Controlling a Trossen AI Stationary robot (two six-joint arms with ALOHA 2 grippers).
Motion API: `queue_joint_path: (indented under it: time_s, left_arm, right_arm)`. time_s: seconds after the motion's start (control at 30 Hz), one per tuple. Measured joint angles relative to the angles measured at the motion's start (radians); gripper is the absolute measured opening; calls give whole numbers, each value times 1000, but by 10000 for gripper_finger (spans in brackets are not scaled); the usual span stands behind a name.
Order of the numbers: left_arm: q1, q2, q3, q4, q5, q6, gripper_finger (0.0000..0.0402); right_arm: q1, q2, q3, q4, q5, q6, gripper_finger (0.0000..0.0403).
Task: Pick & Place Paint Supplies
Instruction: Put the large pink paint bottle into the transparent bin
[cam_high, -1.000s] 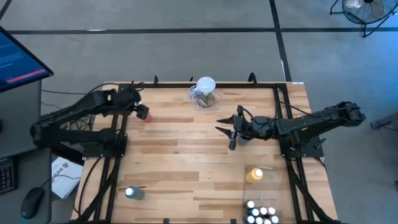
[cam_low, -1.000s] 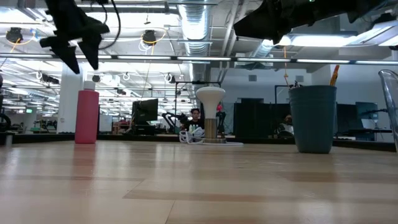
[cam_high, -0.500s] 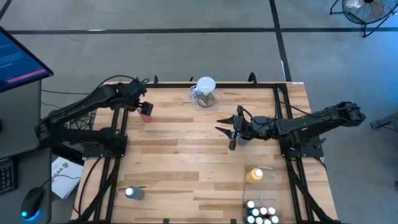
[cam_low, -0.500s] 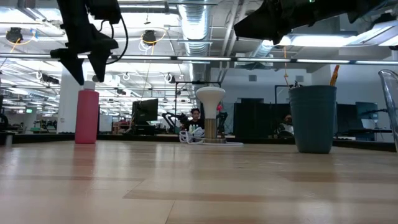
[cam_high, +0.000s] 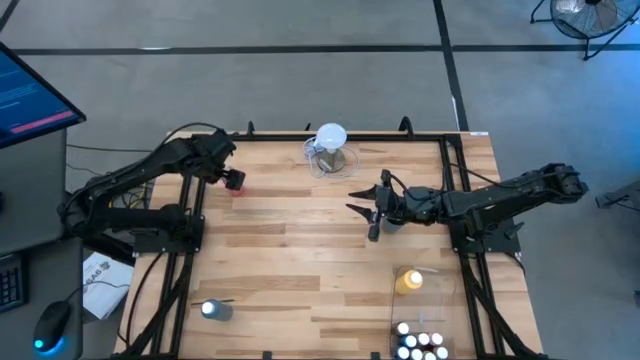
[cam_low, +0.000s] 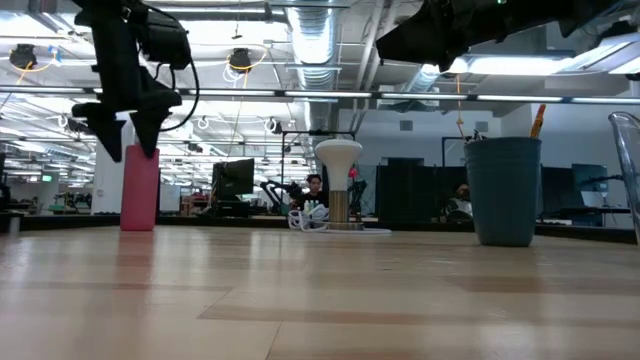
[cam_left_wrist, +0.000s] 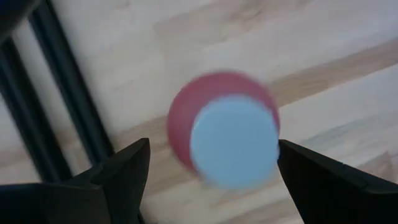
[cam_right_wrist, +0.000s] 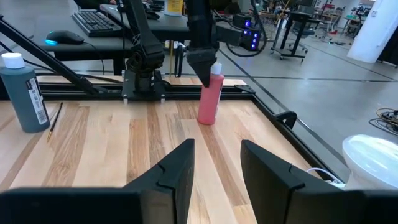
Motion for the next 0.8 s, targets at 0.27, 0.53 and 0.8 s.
queue_joint_path:
  time_s: [0.27, 0.53, 0.8]
  left_arm:
    - [0, 0, -14, 109, 11, 35, 315]
    - [6, 0, -14, 107, 18, 37, 315]
    - [6, 0, -14, 106, 5, 31, 299]
  right_arm:
    - [0, 0, 0, 4, 0, 0, 123]
    - [0, 0, 0, 3, 0, 0, 123]
    - [0, 0, 0, 2, 0, 0, 123]
